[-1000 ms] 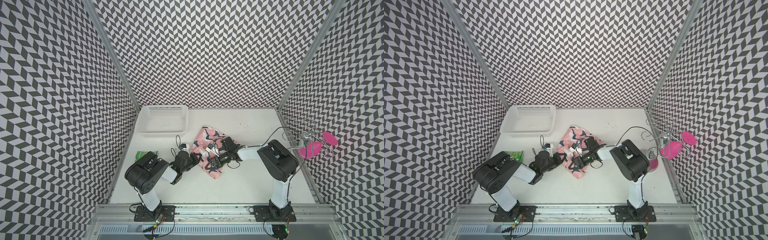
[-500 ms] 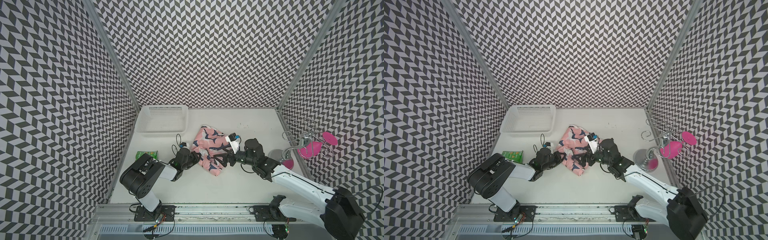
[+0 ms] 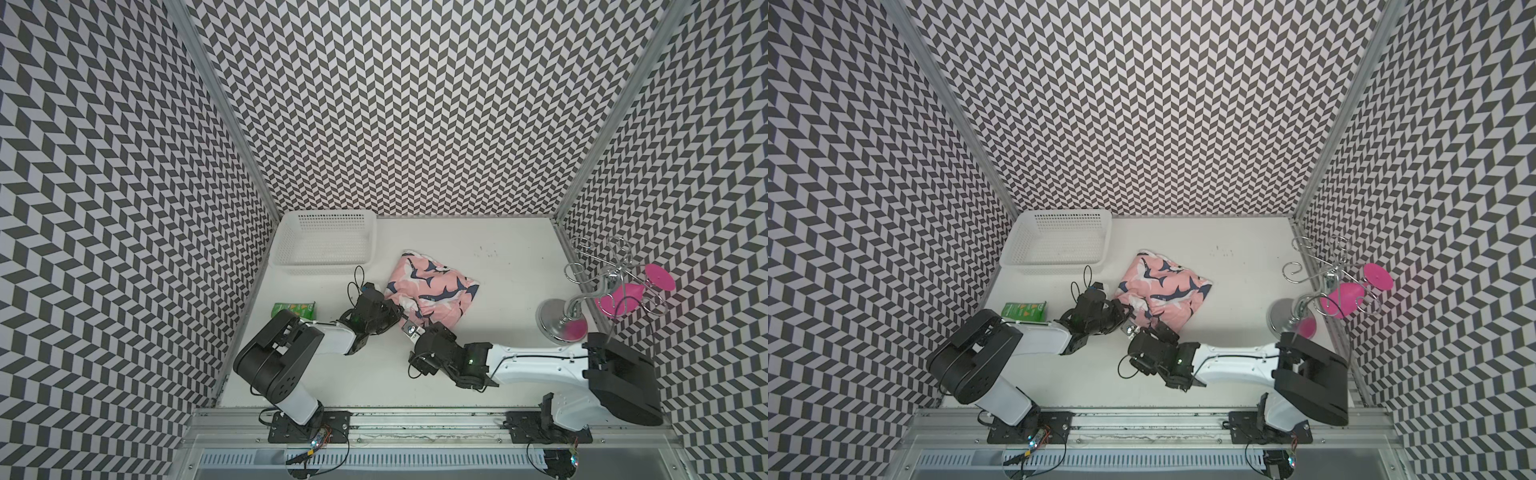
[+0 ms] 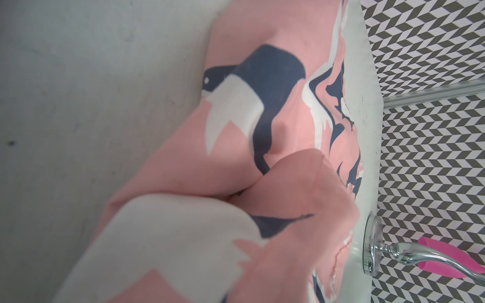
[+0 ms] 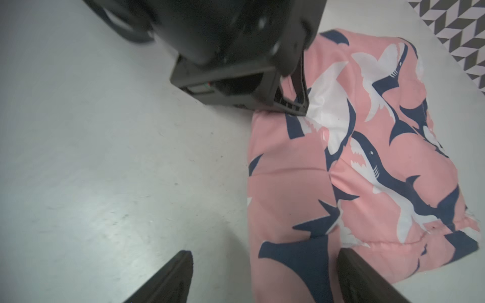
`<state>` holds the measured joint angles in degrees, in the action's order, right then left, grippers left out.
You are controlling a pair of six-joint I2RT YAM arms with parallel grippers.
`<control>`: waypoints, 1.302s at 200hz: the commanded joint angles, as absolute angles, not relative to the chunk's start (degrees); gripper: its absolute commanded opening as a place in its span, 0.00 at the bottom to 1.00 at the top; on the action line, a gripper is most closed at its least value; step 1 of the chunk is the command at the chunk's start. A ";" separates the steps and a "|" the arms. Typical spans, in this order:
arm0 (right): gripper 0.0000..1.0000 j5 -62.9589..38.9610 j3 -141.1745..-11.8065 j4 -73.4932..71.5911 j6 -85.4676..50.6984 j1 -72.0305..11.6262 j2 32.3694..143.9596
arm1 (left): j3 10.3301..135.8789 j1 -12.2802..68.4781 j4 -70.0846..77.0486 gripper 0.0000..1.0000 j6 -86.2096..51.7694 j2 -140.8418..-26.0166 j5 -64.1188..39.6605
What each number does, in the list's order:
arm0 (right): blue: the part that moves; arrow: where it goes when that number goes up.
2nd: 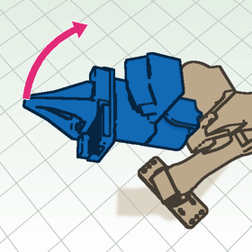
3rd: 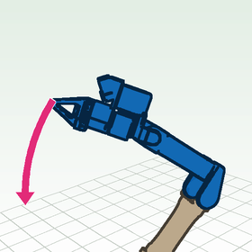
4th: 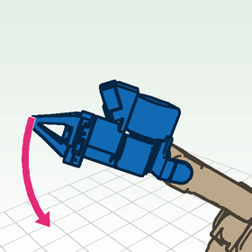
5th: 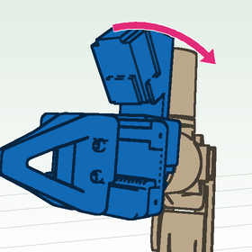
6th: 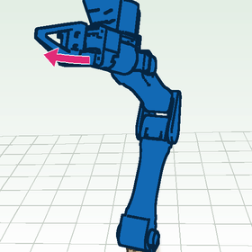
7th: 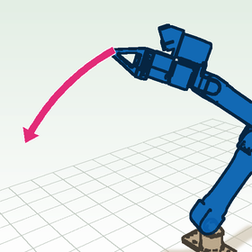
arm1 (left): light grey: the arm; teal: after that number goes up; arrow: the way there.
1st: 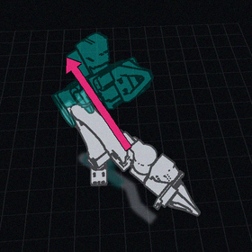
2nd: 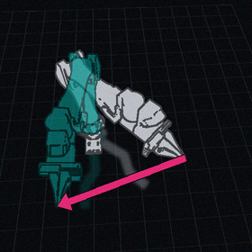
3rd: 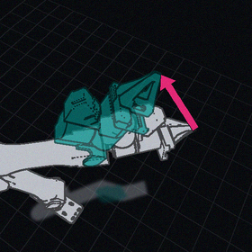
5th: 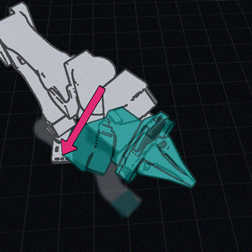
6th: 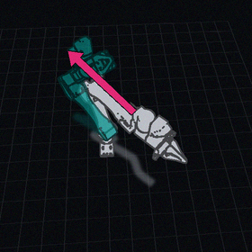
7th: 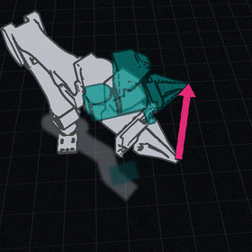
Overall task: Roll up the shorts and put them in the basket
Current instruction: Roll the shorts at the center of the board.
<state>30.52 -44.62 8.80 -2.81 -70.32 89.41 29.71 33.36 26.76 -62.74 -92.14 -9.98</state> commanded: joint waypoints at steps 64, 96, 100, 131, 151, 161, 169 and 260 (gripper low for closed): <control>0.37 48.74 -52.84 6.49 2.74 -71.32 107.35 | 30.98 33.34 22.28 0.00 -63.70 -90.10 -15.69; 0.00 31.79 -53.91 10.02 2.39 -68.39 105.26 | 30.00 32.23 24.04 0.15 -61.94 -89.97 -17.68; 0.00 29.04 -53.94 10.50 2.24 -67.92 104.75 | 29.95 31.91 24.19 0.27 -61.72 -89.70 -17.94; 0.00 12.13 -54.96 15.74 0.18 -63.03 102.78 | 28.12 29.24 23.12 0.66 -58.50 -84.06 -16.64; 0.00 3.64 -55.87 18.63 -0.73 -60.02 102.48 | 26.81 26.40 19.18 0.73 -56.82 -78.21 -14.29; 0.00 -2.61 -56.07 19.16 -1.53 -57.78 102.23 | 25.54 24.96 17.75 0.73 -56.52 -75.06 -13.23; 0.00 -7.10 -55.82 19.00 -2.40 -56.04 101.97 | 24.34 24.07 17.13 0.73 -56.21 -72.21 -12.58; 0.00 -47.88 -54.90 9.70 -11.32 -42.19 104.68 | 14.95 24.95 19.92 0.77 -53.84 -60.77 -12.31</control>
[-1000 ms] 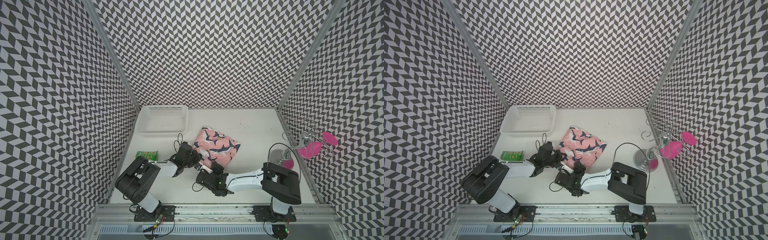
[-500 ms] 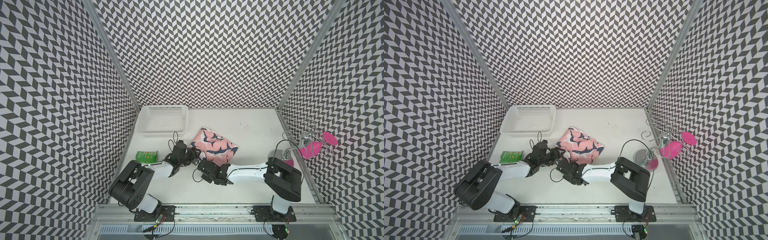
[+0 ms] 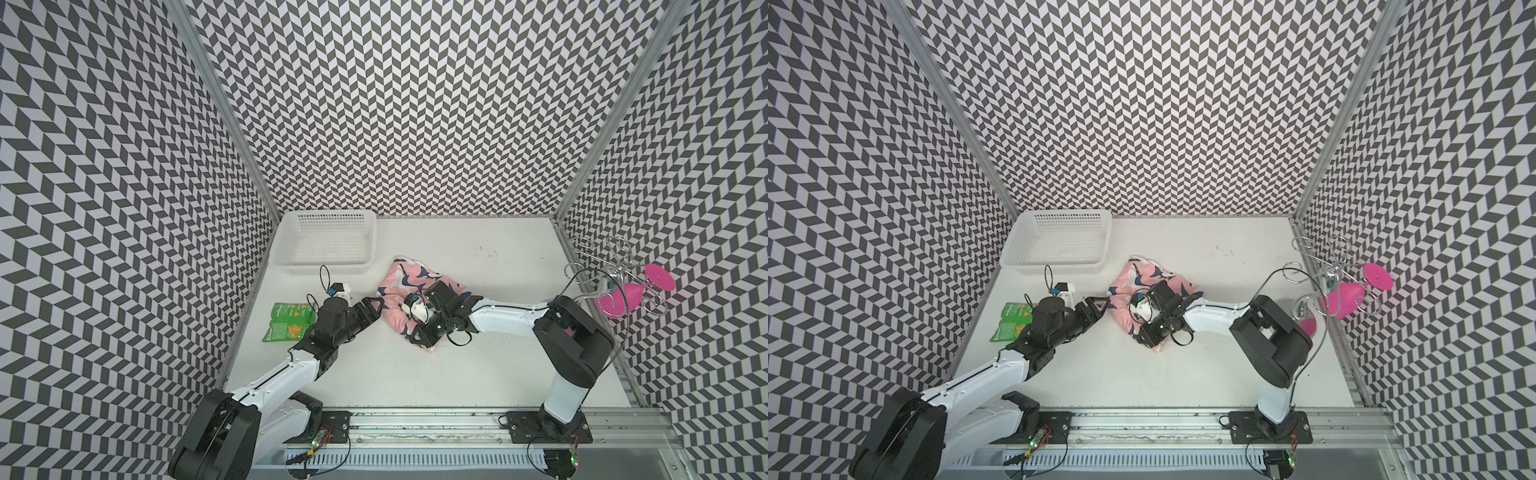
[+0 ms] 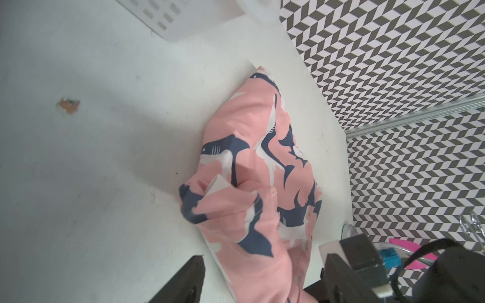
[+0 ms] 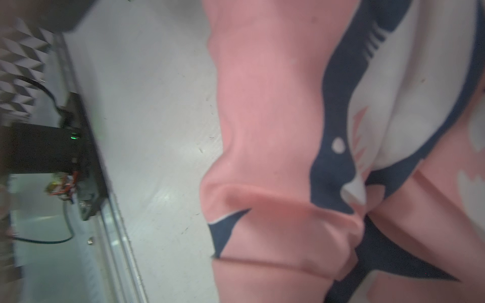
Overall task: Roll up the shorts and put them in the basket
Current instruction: Roll the shorts at the center of the board.
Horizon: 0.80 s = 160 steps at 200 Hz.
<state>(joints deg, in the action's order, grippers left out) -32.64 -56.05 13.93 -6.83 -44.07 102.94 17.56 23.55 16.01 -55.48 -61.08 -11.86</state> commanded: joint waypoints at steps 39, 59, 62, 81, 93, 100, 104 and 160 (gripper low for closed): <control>0.00 -52.46 -53.16 5.61 -14.07 -39.63 107.25 | 11.76 28.91 33.55 0.79 -55.69 -67.59 -10.79; 0.00 -52.78 -52.26 4.46 -14.44 -39.11 108.21 | 12.32 29.35 39.31 0.79 -57.02 -73.19 -11.20; 0.00 -52.94 -52.17 4.14 -14.49 -39.03 108.26 | 12.57 29.36 39.81 0.79 -57.14 -74.11 -11.26; 0.00 -52.85 -51.55 3.11 -14.88 -38.51 108.54 | 14.11 29.44 42.56 0.79 -57.47 -79.77 -11.61; 0.00 -52.47 -51.54 3.10 -14.86 -38.33 108.72 | 15.49 29.68 43.32 0.78 -57.44 -83.25 -11.52; 0.00 -52.71 -51.59 2.93 -14.81 -38.20 108.81 | 16.31 29.87 43.69 0.77 -57.44 -85.42 -11.42; 0.01 -52.75 -51.58 2.79 -14.88 -38.15 108.91 | 16.77 29.99 44.01 0.77 -57.31 -86.59 -11.57; 0.02 -53.68 -51.48 1.76 -14.99 -37.68 110.08 | 20.81 30.50 48.69 0.53 -57.85 -96.93 -11.82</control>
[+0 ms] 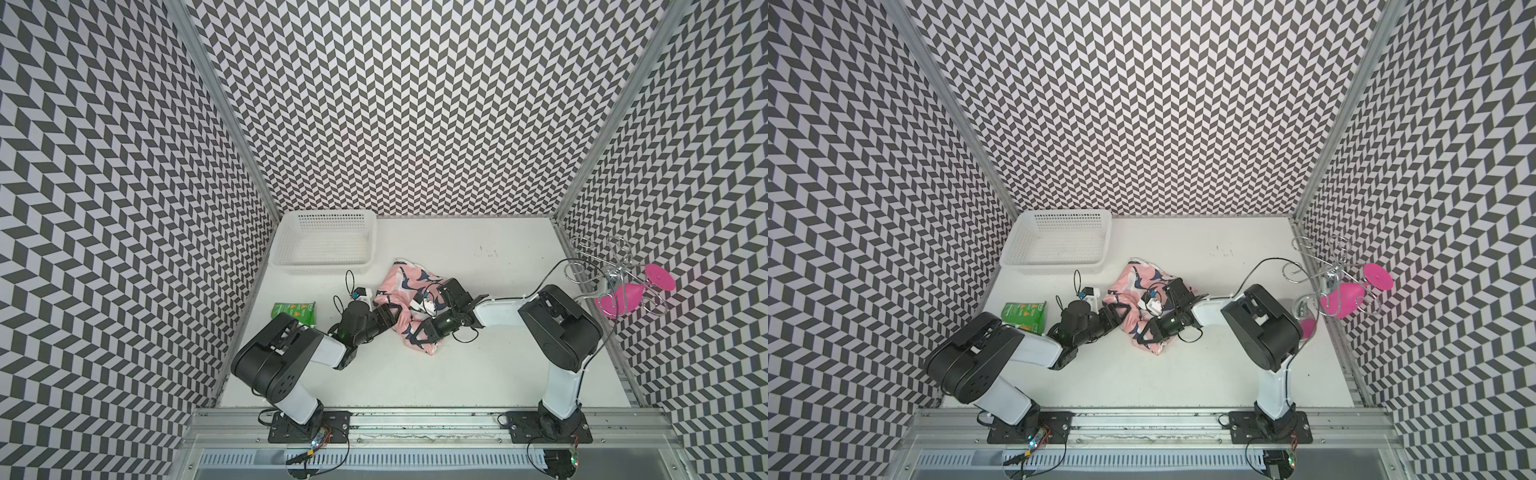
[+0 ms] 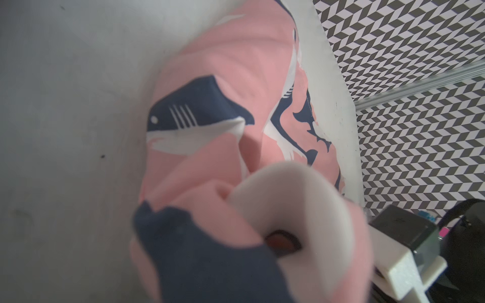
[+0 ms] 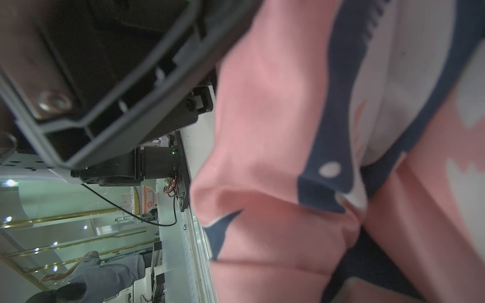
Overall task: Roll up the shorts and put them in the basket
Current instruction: Roll the shorts at the center of the board.
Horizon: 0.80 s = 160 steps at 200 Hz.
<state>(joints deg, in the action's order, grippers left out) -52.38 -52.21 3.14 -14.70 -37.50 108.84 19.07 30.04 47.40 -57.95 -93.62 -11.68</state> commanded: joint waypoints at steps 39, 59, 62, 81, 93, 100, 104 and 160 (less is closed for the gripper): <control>0.08 -50.33 -51.55 3.97 -13.90 -37.18 107.40 | 23.41 30.41 46.84 0.00 -58.43 -97.41 -13.84; 0.24 -41.32 -52.38 8.56 -12.09 -37.22 103.12 | 25.64 30.50 40.52 0.00 -57.85 -95.17 -14.23; 0.25 -39.73 -52.34 9.24 -11.83 -37.34 102.29 | 25.80 30.48 39.53 0.00 -57.91 -94.73 -14.30; 0.36 -25.12 -52.19 14.28 -10.06 -38.57 96.40 | 27.69 30.41 33.09 0.00 -57.81 -92.88 -14.44; 0.38 -17.46 -52.07 16.50 -9.56 -40.10 92.91 | 28.99 30.41 29.71 0.00 -57.69 -92.38 -15.17; 0.41 -12.70 -52.11 17.79 -9.34 -41.58 91.22 | 30.07 30.41 26.82 0.00 -57.82 -92.36 -15.38; 0.42 -9.33 -52.28 18.50 -9.00 -42.67 90.37 | 30.56 30.41 25.79 0.00 -57.70 -92.37 -15.57; 0.64 28.13 -52.95 21.88 -9.02 -58.15 85.40 | 34.36 30.56 16.79 0.00 -57.11 -90.18 -14.98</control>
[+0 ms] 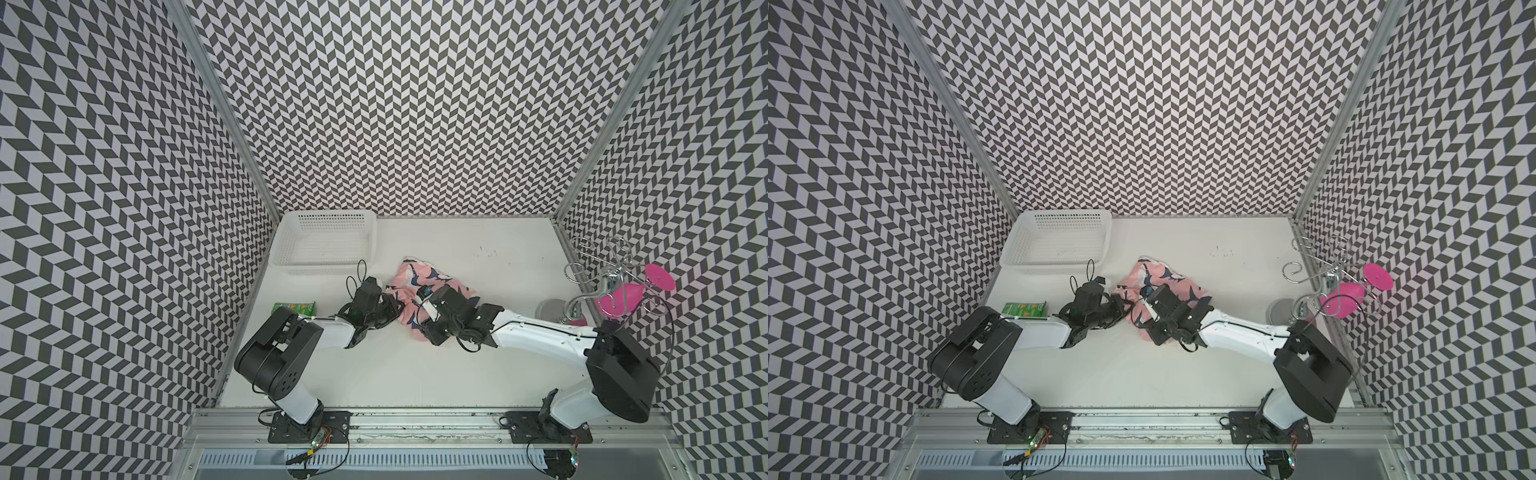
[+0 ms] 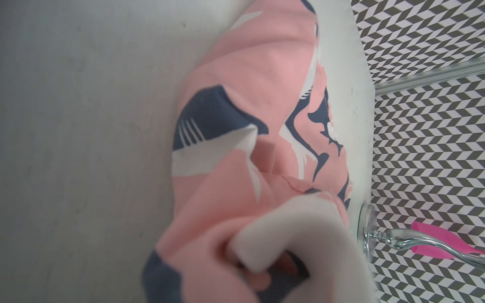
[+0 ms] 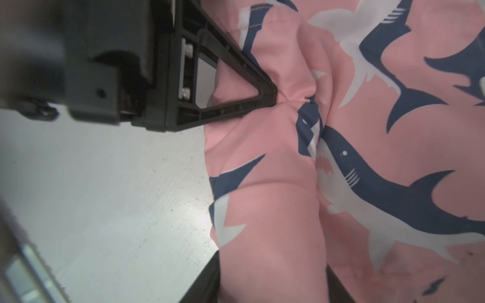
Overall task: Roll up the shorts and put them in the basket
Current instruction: Roll the shorts at the center of the board.
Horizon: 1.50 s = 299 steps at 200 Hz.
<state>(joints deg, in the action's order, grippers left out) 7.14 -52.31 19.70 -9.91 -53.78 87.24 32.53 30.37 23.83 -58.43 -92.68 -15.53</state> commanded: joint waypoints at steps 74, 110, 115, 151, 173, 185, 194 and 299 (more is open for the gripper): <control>0.65 37.03 -54.36 18.46 -2.73 -70.40 85.85 | 35.32 30.59 14.94 0.00 -57.82 -89.89 -16.01; 0.86 37.75 -52.54 12.76 -1.84 -72.66 91.61 | 35.75 30.59 15.09 0.00 -58.06 -89.56 -16.93; 0.87 37.86 -52.41 12.07 -1.80 -72.71 92.33 | 35.71 30.58 15.08 0.00 -58.17 -89.56 -17.12; 0.86 43.23 -53.82 11.08 -0.08 -73.15 100.47 | 35.66 30.51 15.62 0.00 -58.64 -89.43 -18.34; 0.85 47.42 -53.48 8.14 1.70 -73.11 105.19 | 35.42 30.49 16.17 0.00 -59.13 -89.22 -18.90; 0.83 48.02 -54.07 7.79 1.70 -72.88 107.17 | 35.25 30.37 16.20 0.00 -59.20 -89.11 -18.98; 0.80 48.55 -54.14 7.18 1.66 -72.70 108.08 | 34.93 30.15 16.70 0.00 -59.45 -89.09 -19.38; 0.00 -4.64 -53.43 14.10 -6.06 -55.66 100.21 | 31.67 26.00 16.20 0.71 -54.18 -78.09 -17.08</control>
<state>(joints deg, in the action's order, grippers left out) 16.49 -53.43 9.41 -1.69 -58.50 100.49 33.12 27.16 16.73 -57.67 -83.55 -17.65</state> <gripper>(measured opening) 0.104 0.705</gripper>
